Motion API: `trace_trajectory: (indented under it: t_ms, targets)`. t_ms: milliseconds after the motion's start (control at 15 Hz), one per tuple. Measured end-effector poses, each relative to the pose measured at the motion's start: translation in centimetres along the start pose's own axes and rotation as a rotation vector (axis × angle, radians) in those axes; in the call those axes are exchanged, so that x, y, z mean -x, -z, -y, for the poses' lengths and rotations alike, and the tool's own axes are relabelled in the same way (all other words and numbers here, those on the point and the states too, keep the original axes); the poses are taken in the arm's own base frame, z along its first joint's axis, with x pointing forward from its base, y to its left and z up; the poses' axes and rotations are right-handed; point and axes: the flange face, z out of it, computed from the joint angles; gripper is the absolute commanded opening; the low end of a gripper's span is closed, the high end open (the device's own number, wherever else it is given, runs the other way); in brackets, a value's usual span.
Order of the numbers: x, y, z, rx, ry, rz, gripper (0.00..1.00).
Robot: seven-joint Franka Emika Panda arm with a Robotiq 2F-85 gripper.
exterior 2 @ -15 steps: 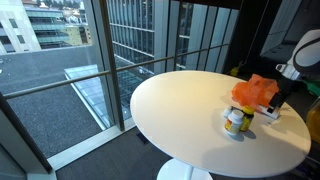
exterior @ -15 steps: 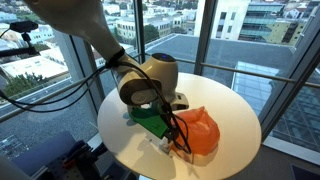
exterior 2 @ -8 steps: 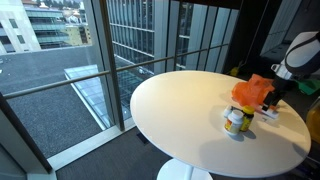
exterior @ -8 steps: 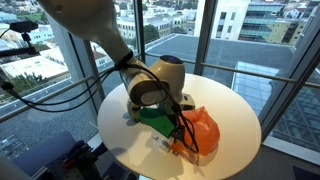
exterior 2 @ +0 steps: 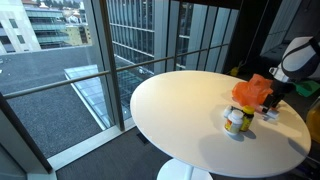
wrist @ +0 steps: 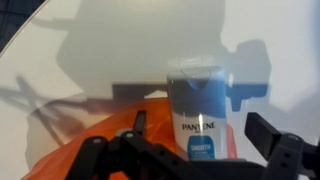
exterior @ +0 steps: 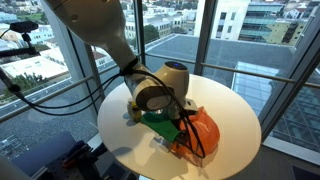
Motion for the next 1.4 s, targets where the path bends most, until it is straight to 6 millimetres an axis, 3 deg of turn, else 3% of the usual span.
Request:
trace_trajectory:
  t_ms: [400,933,1000,1133,1400]
  targets:
    - [0.4,-0.2,-0.8,0.005,0.015,0.012,1.00]
    - [0.9,-0.8,-0.2,-0.018,0.046,0.057,0.99]
    - [1.0,-0.9,-0.2,-0.022,0.048,0.064,0.95]
    - [1.2,-1.0,-0.1,-0.028,0.049,0.078,0.70]
    - [1.3,-1.1,-0.1,-0.033,0.051,0.089,0.35]
